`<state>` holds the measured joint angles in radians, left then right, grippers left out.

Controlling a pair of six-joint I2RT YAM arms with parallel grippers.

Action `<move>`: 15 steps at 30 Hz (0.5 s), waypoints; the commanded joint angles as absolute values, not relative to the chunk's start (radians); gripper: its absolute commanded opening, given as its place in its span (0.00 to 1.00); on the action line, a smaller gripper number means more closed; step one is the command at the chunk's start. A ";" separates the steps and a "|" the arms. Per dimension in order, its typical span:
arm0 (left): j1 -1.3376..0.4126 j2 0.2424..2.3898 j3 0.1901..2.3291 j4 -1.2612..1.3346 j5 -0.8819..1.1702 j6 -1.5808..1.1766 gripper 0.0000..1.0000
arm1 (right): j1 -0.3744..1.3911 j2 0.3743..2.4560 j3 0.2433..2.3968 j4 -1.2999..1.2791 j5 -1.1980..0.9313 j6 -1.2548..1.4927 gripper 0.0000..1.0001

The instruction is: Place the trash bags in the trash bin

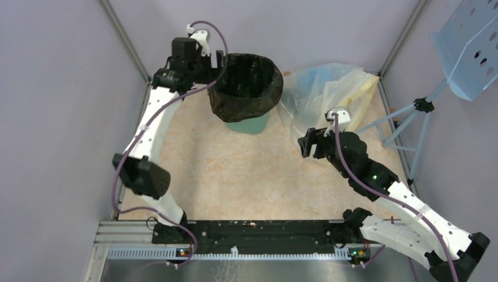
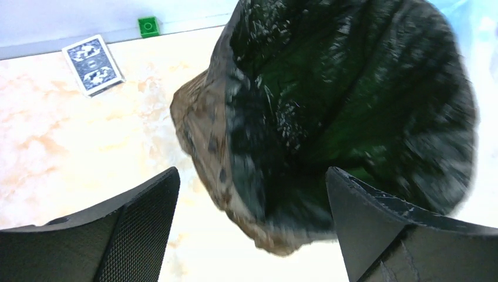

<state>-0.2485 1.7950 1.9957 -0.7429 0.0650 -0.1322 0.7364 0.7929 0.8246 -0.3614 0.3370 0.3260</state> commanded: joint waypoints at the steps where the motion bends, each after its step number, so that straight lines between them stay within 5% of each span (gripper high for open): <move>1: -0.249 1.477 1.737 -0.535 0.068 -0.169 0.99 | 0.730 0.707 0.759 -0.248 0.379 0.259 0.82; 10: -0.249 0.846 0.863 -0.084 -0.060 -0.390 0.99 | 0.720 0.688 0.679 -0.187 0.556 0.267 0.99; 15: -0.248 0.693 0.645 -0.016 -0.149 -0.404 0.99 | 0.636 0.662 0.621 -0.107 0.572 0.281 0.99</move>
<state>-0.2485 0.7517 0.7391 -0.1802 -0.0570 -0.3492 0.7006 0.6937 0.6487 -0.2176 0.5117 0.2729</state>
